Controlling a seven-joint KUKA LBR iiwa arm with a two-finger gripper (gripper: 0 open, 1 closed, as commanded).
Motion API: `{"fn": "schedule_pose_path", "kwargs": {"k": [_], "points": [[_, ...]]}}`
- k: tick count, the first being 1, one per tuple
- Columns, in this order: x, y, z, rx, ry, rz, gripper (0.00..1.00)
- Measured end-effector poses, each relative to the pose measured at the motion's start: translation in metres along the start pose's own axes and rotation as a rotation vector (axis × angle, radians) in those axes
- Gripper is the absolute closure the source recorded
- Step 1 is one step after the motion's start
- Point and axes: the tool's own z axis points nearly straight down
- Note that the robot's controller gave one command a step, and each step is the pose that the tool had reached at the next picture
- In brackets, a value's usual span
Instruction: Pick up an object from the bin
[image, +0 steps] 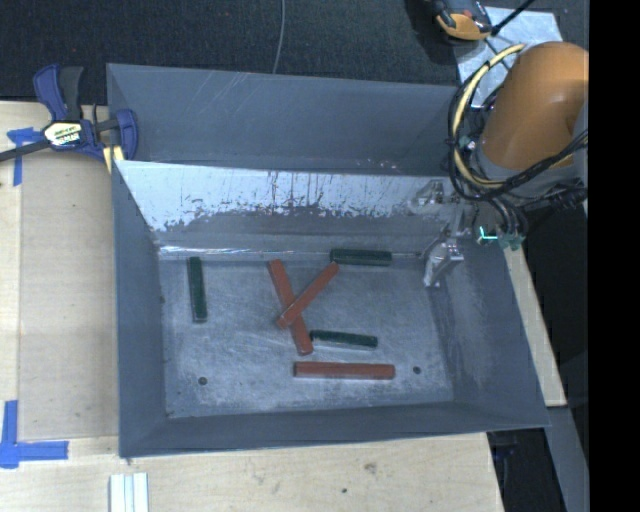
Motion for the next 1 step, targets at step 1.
{"fn": "schedule_pose_path", "kwargs": {"k": [1], "points": [[-0.0018,0.0003,-0.0050,0.001,-0.009,-0.002,0.00]]}}
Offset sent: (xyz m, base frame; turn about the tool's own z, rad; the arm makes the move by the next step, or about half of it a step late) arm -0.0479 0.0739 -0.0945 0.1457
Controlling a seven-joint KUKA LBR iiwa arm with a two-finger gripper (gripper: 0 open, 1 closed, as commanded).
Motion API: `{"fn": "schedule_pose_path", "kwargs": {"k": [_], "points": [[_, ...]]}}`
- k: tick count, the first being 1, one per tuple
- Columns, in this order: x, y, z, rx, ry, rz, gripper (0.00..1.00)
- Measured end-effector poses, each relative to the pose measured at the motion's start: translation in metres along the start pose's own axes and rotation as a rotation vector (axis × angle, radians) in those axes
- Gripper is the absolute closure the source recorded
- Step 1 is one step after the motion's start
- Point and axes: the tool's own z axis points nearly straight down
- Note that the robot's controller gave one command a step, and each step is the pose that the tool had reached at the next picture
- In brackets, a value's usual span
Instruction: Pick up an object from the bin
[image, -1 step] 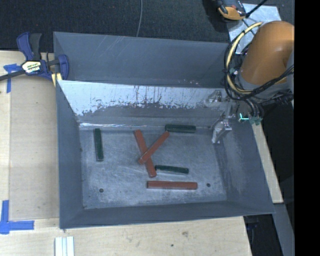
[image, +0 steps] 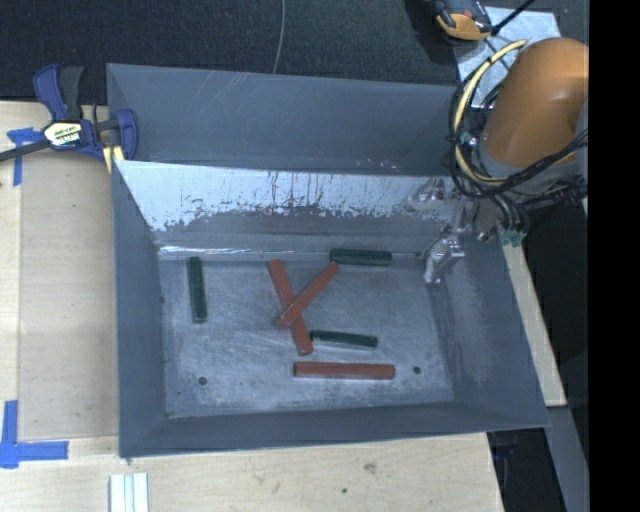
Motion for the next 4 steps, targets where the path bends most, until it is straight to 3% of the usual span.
{"fn": "schedule_pose_path", "kwargs": {"k": [1,2,3,4], "points": [[0.027,0.038,0.053,0.000,-0.003,0.083,0.00],[0.035,0.019,0.101,-0.003,0.000,0.115,0.00],[0.068,0.055,0.105,0.003,0.003,0.098,0.00],[0.063,0.061,0.122,-0.002,-0.023,0.302,1.00]]}}
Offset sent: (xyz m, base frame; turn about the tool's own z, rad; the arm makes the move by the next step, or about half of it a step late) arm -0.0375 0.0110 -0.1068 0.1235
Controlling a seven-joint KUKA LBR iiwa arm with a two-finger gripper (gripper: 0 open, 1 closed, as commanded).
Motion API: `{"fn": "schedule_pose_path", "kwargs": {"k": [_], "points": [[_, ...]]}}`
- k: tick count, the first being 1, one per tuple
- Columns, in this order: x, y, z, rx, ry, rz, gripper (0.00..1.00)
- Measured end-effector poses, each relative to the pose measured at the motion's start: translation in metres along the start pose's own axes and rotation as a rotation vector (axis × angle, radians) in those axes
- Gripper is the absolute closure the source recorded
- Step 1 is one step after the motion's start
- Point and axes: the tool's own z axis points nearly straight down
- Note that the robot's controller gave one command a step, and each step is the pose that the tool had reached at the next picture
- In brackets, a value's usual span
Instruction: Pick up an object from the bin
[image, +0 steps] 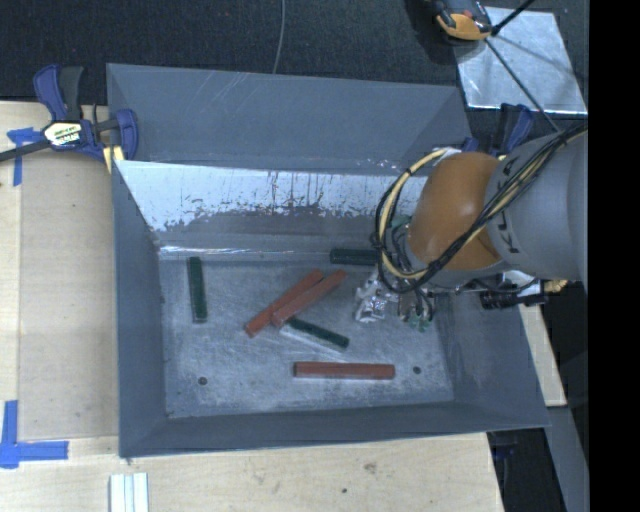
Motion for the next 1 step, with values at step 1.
{"fn": "schedule_pose_path", "kwargs": {"k": [1], "points": [[0.0018,-0.0008,0.0019,0.002,0.007,-0.001,0.00]]}}
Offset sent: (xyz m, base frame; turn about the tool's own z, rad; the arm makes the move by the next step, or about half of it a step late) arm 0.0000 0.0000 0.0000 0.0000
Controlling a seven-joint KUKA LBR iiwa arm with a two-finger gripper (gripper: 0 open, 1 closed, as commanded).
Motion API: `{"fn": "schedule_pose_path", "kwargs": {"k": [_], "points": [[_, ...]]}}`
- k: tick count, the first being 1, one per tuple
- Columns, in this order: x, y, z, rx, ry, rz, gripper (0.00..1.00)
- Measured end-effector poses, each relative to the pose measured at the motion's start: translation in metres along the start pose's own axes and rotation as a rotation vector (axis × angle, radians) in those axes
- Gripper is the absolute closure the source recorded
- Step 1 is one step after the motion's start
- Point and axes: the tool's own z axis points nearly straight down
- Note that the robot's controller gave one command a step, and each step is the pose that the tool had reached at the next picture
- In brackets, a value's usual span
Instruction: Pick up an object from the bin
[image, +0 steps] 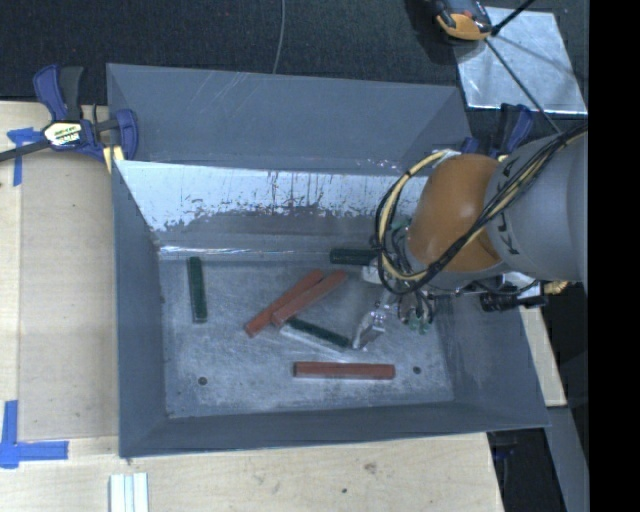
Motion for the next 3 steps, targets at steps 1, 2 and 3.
{"fn": "schedule_pose_path", "kwargs": {"k": [1,2,3], "points": [[0.000,0.000,0.000,0.000,0.001,0.000,0.00],[0.004,0.079,-0.002,-0.003,-0.006,0.161,1.00],[0.005,0.079,0.000,-0.001,-0.001,0.160,0.00]]}}
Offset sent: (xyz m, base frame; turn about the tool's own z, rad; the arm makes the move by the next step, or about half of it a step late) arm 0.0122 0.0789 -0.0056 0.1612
